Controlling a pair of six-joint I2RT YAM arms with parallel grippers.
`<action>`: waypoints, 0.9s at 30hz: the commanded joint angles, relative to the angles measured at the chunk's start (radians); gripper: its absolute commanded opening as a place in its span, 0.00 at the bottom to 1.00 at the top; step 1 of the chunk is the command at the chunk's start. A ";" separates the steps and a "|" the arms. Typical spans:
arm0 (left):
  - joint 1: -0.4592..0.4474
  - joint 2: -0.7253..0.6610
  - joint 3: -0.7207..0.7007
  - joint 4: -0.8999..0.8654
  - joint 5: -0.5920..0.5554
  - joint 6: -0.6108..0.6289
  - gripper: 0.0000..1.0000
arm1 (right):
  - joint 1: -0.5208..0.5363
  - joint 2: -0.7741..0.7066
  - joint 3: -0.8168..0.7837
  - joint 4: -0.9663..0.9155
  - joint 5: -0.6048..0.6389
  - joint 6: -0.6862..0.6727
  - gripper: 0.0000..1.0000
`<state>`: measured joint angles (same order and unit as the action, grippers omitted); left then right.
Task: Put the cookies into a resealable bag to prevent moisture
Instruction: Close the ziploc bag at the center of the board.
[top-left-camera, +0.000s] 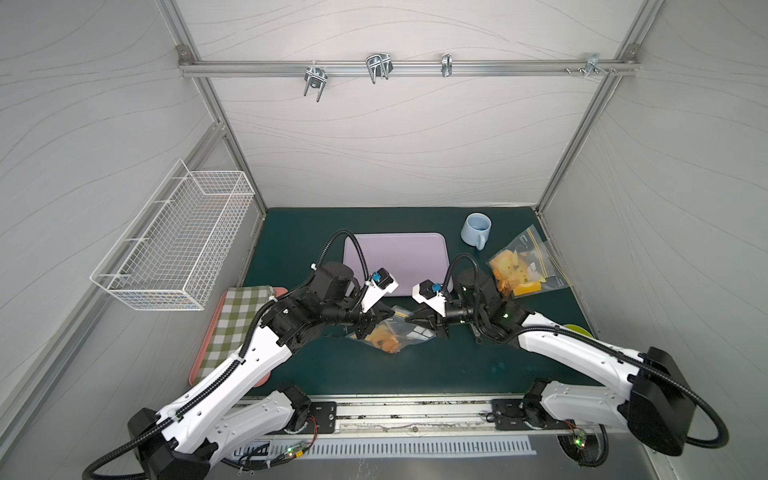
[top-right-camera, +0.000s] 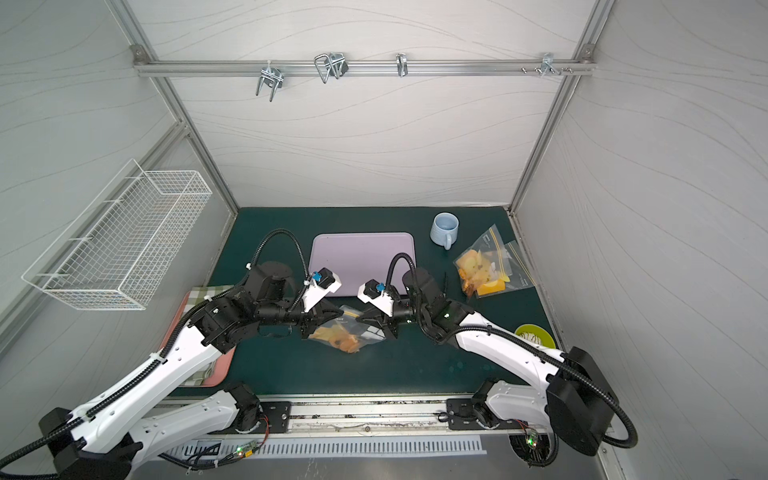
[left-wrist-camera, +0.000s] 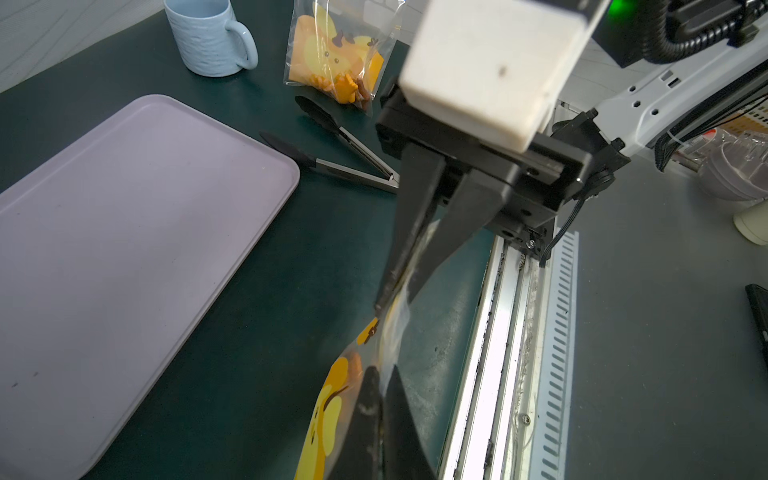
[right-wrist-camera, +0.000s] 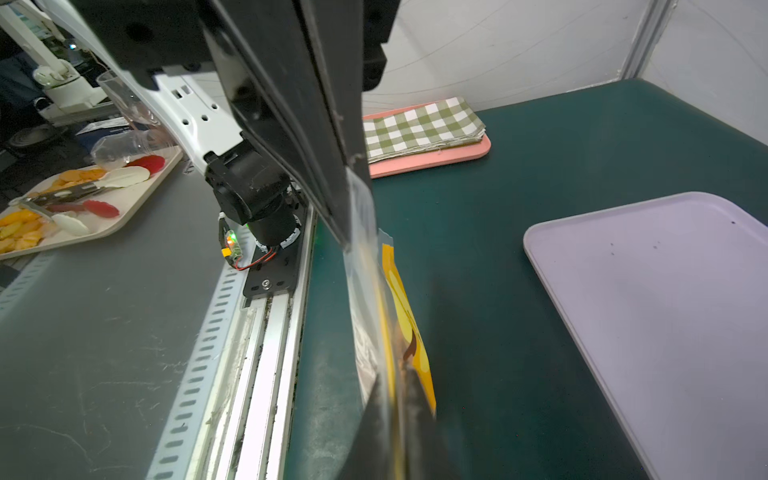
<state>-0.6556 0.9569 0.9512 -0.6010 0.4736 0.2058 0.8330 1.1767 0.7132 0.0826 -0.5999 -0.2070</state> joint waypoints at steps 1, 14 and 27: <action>0.000 -0.012 0.012 0.026 -0.014 0.019 0.00 | -0.005 -0.021 -0.019 -0.026 0.029 -0.022 0.00; 0.004 -0.016 0.009 0.044 -0.041 -0.018 0.00 | -0.003 -0.077 -0.080 -0.019 0.076 -0.064 0.41; 0.037 0.002 0.023 0.060 0.011 -0.083 0.00 | 0.111 -0.104 -0.107 0.057 0.359 -0.175 0.38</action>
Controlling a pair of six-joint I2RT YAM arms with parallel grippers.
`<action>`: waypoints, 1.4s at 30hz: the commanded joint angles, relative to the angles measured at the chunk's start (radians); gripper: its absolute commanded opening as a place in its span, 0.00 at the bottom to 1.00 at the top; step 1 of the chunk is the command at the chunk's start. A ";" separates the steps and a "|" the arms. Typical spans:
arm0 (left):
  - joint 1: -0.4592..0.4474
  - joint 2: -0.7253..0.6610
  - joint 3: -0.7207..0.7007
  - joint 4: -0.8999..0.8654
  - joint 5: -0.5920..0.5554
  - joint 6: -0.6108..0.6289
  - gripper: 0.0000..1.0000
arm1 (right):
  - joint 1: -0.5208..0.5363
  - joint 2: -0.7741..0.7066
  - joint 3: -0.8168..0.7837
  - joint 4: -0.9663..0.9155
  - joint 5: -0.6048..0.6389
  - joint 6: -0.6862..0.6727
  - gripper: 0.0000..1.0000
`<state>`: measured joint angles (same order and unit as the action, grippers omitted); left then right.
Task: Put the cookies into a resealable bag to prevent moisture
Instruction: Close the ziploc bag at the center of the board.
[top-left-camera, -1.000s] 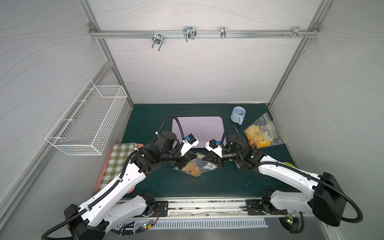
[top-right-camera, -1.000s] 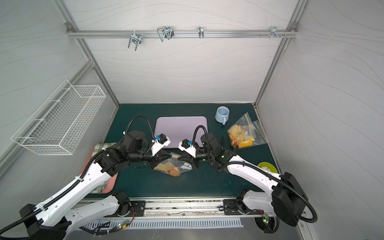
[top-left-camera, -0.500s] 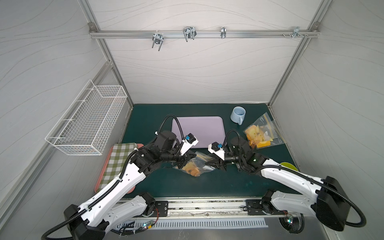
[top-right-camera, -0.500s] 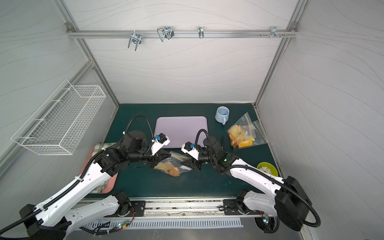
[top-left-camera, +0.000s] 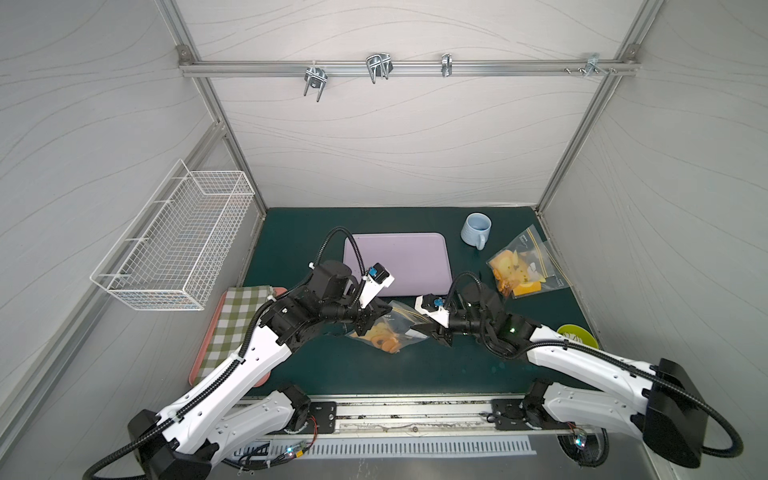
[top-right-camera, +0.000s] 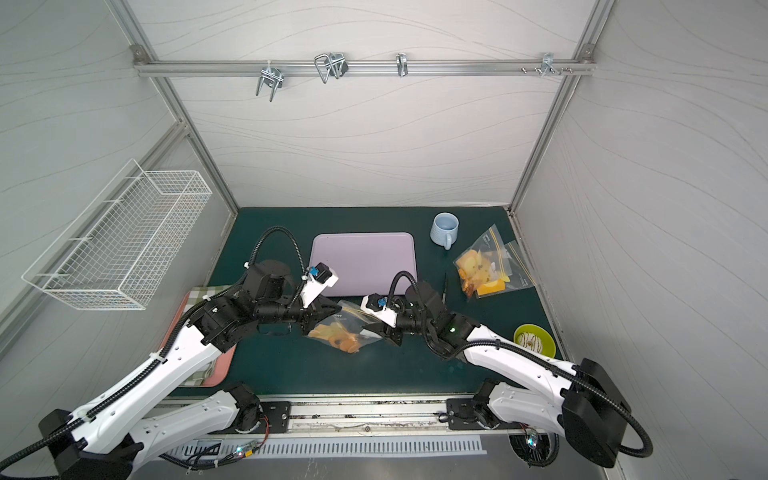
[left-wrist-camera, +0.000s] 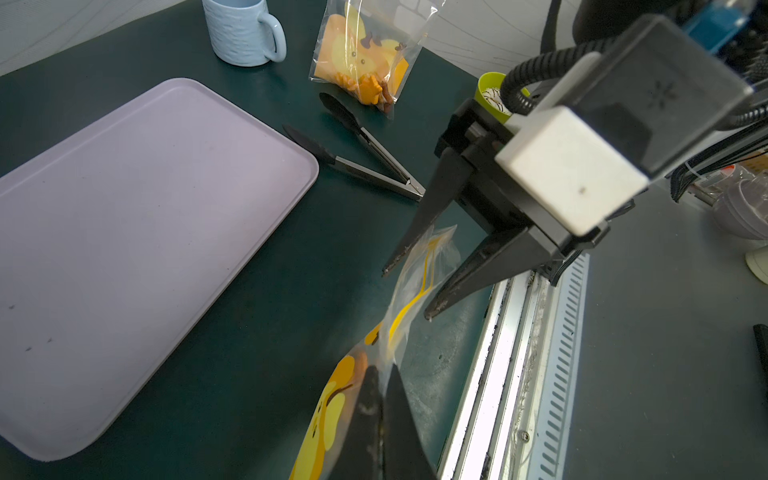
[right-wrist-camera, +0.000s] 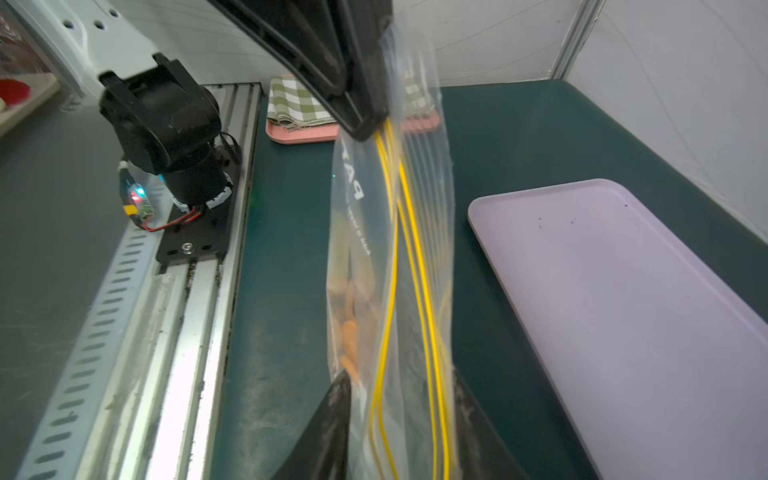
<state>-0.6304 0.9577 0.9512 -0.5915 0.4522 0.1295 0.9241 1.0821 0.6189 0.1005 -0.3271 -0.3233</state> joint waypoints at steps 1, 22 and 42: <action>0.014 0.001 0.022 0.053 0.036 -0.007 0.00 | 0.025 -0.014 -0.017 0.047 0.105 -0.058 0.37; 0.041 -0.001 0.028 0.032 0.041 0.016 0.51 | -0.005 -0.078 -0.042 0.036 -0.030 0.029 0.00; 0.042 0.002 0.042 -0.015 0.173 0.112 0.00 | -0.093 -0.063 0.022 -0.080 -0.224 0.049 0.00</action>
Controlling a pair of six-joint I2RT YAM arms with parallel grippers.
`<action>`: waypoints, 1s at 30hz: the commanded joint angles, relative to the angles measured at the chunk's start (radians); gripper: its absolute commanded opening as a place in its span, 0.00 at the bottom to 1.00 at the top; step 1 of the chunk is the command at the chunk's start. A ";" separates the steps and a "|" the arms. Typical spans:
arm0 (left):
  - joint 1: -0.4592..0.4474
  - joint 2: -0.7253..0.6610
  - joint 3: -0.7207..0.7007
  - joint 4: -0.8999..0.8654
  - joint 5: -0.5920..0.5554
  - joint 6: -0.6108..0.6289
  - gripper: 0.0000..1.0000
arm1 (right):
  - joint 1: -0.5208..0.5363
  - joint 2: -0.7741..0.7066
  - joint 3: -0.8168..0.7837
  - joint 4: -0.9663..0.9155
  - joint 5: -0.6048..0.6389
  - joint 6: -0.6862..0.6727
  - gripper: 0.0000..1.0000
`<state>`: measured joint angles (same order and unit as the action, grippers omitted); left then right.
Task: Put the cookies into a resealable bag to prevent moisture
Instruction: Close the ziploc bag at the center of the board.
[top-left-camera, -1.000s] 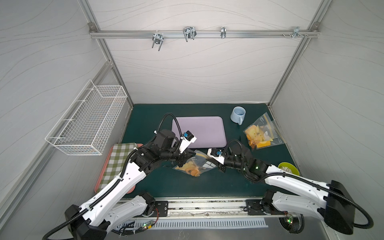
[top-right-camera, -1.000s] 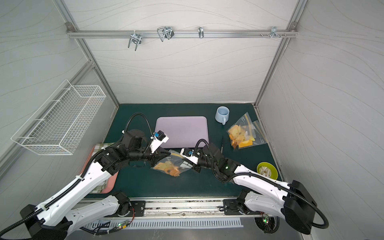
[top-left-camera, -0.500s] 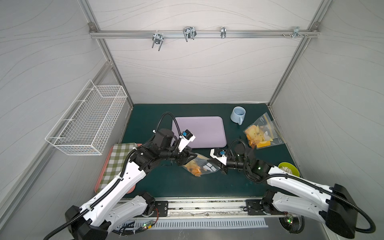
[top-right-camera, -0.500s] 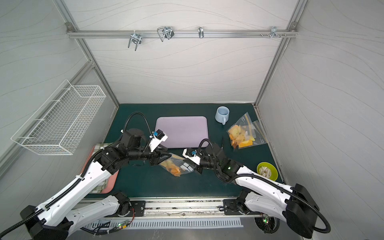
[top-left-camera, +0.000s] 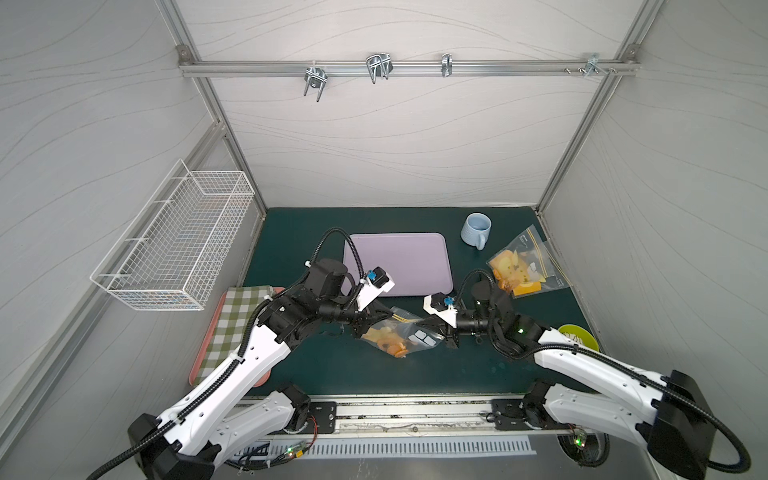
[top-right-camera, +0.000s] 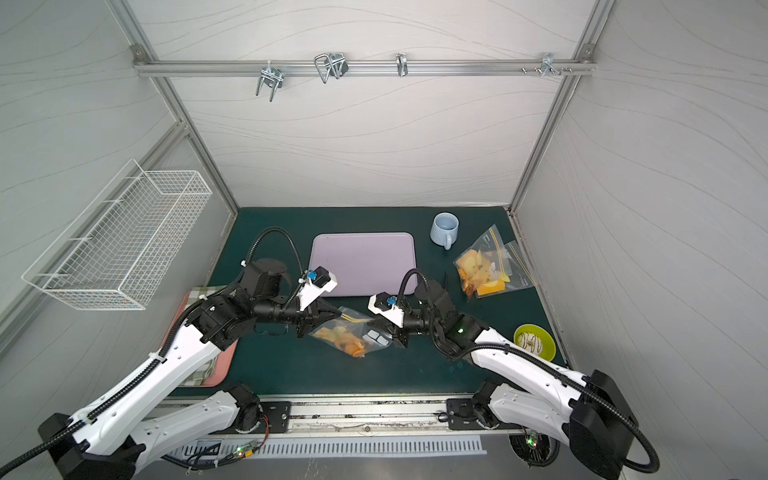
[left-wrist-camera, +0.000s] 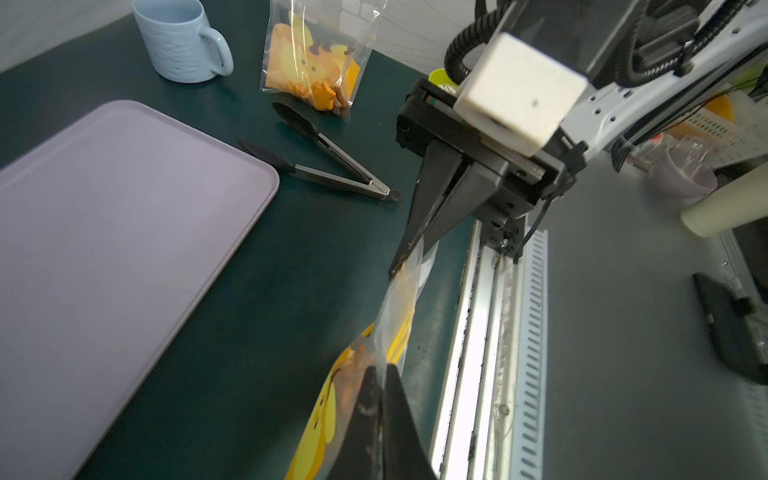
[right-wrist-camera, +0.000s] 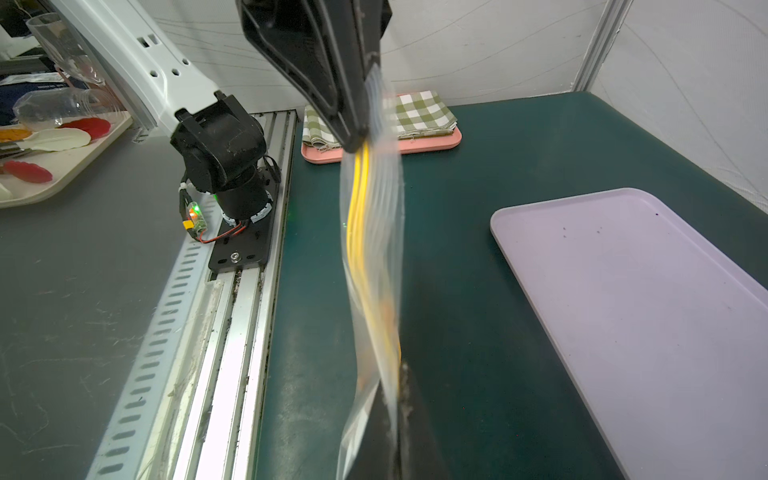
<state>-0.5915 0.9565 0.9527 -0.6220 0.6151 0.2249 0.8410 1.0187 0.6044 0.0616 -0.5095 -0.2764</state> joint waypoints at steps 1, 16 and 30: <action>0.003 0.009 0.040 0.018 0.002 0.010 0.00 | -0.012 -0.002 0.037 -0.053 -0.033 0.001 0.00; 0.004 0.118 0.086 0.079 -0.052 -0.010 0.00 | -0.053 0.143 0.154 -0.024 -0.159 -0.003 0.64; 0.016 0.093 0.063 0.110 -0.083 -0.007 0.00 | -0.018 0.317 0.277 0.075 -0.247 0.023 0.33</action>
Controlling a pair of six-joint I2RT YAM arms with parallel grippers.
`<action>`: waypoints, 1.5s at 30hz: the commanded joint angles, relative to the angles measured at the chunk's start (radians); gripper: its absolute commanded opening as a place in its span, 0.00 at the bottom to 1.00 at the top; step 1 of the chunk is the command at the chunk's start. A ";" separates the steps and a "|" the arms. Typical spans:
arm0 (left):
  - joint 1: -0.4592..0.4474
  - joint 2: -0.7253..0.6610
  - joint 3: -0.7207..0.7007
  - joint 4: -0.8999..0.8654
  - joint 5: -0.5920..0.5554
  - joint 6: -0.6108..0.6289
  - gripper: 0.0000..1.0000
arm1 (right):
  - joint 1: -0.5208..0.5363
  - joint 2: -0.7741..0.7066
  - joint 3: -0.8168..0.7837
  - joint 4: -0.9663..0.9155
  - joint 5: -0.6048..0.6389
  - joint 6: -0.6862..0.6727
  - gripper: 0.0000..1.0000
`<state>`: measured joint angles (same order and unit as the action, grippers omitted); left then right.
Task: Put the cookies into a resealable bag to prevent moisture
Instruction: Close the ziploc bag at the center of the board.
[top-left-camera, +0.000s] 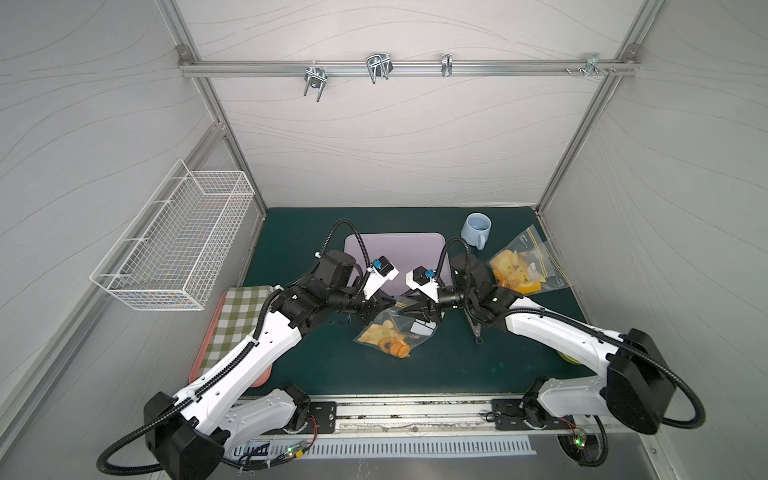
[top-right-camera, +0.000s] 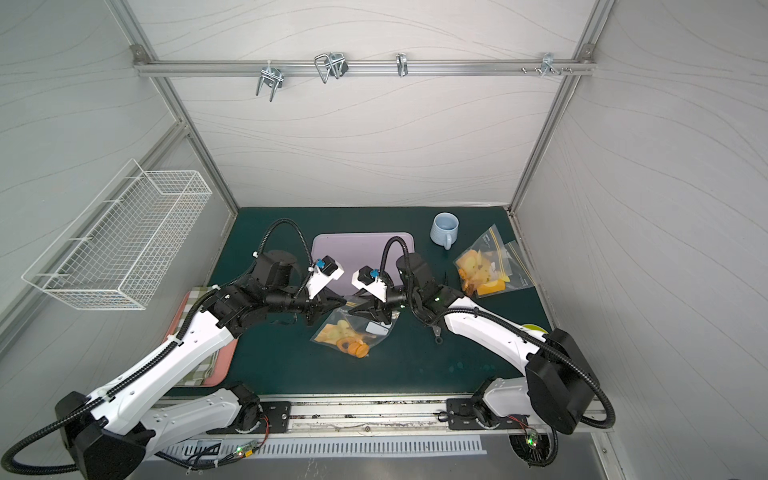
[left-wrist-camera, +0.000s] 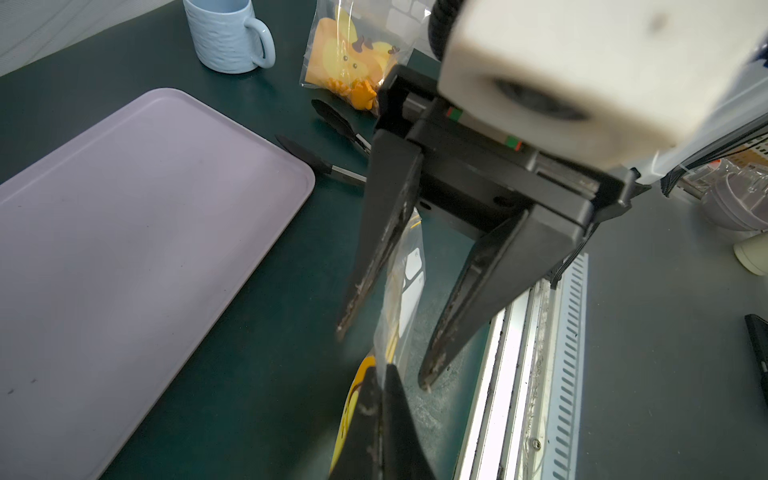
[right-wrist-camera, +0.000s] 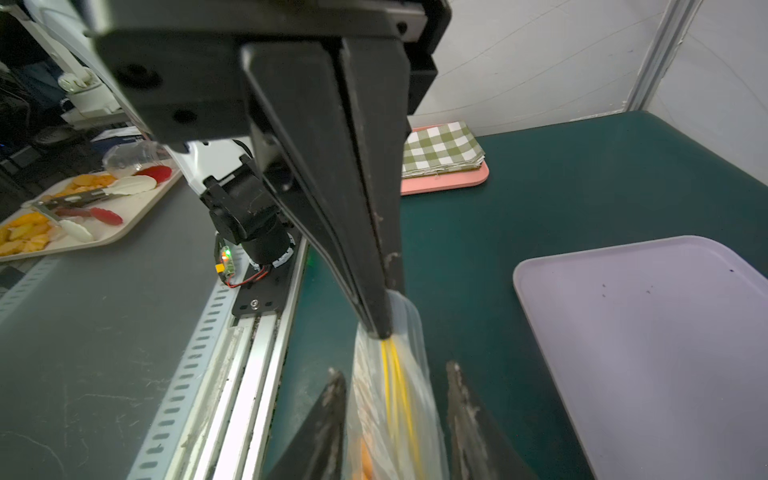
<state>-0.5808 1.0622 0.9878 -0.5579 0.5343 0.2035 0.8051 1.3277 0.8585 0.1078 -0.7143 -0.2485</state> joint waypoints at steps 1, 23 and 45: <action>0.005 -0.013 0.028 0.046 -0.001 0.014 0.00 | 0.022 0.012 0.026 0.028 -0.042 -0.006 0.27; 0.016 -0.024 0.022 0.048 0.002 0.012 0.00 | 0.005 -0.057 -0.058 0.013 0.031 0.002 0.16; 0.024 -0.030 0.020 0.052 0.008 0.010 0.00 | -0.028 -0.137 -0.147 0.002 0.052 0.035 0.00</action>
<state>-0.5655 1.0523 0.9874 -0.5552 0.5465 0.2035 0.7853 1.2156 0.7261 0.1402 -0.6521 -0.2039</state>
